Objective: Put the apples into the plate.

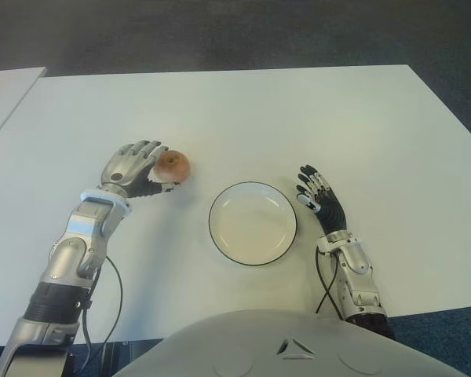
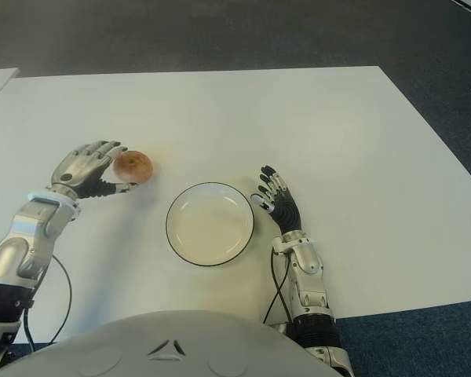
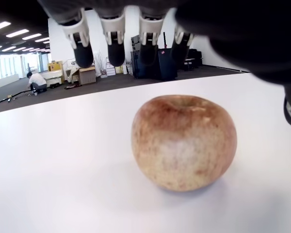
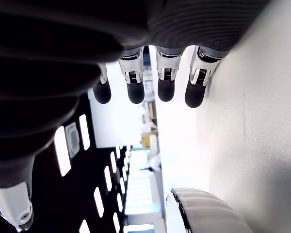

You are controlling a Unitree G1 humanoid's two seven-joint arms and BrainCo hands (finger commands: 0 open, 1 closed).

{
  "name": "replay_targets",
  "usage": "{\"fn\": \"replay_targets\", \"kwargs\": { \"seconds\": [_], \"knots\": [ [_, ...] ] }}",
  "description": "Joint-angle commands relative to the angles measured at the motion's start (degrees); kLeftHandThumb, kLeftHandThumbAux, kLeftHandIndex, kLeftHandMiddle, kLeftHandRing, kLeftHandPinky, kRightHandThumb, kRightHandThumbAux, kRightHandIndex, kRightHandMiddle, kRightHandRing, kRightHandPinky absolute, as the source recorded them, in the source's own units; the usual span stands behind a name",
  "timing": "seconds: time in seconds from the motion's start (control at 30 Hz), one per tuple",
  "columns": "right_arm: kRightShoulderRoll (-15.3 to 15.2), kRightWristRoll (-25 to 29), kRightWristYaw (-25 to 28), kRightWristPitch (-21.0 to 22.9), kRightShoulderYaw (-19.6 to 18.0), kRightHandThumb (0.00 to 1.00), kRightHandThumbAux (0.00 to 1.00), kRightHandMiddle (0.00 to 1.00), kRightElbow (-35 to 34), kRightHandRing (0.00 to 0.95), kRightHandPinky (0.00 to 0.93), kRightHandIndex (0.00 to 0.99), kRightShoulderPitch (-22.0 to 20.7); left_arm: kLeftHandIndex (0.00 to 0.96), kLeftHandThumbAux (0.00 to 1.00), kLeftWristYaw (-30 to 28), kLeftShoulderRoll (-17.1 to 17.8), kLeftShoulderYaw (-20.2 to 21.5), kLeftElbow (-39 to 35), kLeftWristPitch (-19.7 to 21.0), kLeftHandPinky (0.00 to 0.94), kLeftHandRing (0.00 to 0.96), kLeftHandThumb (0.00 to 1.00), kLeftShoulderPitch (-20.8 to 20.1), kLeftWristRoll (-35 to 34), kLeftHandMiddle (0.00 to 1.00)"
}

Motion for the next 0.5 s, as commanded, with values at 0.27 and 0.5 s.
{"fn": "replay_targets", "kwargs": {
  "seconds": [0.27, 0.5],
  "knots": [
    [0.1, -0.2, 0.2, 2.3, 0.1, 0.146, 0.639, 0.000, 2.1, 0.000, 0.000, 0.000, 2.0, 0.000, 0.273, 3.1, 0.8, -3.6, 4.7, 1.0, 0.004, 0.000, 0.287, -1.8, -0.6, 0.000],
    [0.3, 0.0, 0.2, 2.0, -0.2, 0.142, 0.646, 0.000, 2.7, 0.000, 0.000, 0.000, 1.8, 0.000, 0.283, 4.2, 0.6, -5.0, 6.5, 1.6, 0.000, 0.000, 0.281, -3.1, -0.9, 0.000]
  ]
}}
